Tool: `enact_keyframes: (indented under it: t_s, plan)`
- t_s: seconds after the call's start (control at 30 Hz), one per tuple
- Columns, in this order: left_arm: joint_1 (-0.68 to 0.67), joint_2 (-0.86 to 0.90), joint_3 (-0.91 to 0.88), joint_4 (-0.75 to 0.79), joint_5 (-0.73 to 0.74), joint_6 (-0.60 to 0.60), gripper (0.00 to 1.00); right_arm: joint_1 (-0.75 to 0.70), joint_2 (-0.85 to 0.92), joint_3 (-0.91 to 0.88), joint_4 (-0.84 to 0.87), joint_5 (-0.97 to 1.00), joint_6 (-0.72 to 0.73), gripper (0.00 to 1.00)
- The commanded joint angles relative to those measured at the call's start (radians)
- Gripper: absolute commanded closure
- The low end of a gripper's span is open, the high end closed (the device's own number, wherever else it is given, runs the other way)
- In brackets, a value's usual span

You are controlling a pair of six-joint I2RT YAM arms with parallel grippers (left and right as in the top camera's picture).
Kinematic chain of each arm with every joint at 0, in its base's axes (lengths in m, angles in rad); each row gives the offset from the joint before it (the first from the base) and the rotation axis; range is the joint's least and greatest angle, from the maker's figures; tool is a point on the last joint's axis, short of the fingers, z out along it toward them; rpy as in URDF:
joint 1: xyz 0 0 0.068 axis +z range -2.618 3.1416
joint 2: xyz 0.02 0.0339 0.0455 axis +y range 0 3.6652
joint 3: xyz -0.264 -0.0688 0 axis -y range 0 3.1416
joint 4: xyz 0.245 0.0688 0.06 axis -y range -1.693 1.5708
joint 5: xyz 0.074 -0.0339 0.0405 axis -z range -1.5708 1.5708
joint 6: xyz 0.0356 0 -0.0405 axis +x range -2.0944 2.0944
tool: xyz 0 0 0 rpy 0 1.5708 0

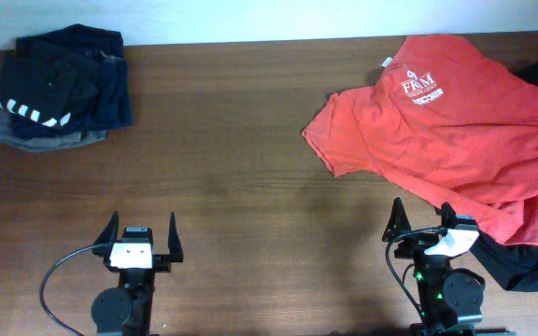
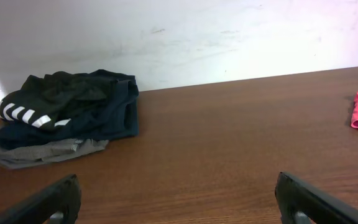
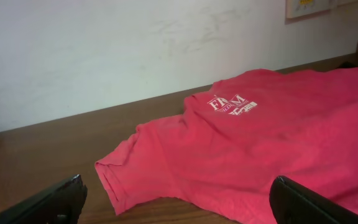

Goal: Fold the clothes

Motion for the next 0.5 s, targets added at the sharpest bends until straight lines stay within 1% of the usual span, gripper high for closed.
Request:
enact_keyframes:
  t_s: [0.0, 0.47]
  plan:
    - [0.004, -0.010, -0.002, -0.009, 0.011, 0.002, 0.01, 0.006, -0.009, -0.005, -0.007, -0.002, -0.007, 0.01]
    - [0.004, -0.010, -0.002, -0.009, 0.011, 0.002, 0.01, 0.006, -0.009, 0.003, 0.091, 0.021, -0.008, 0.01]
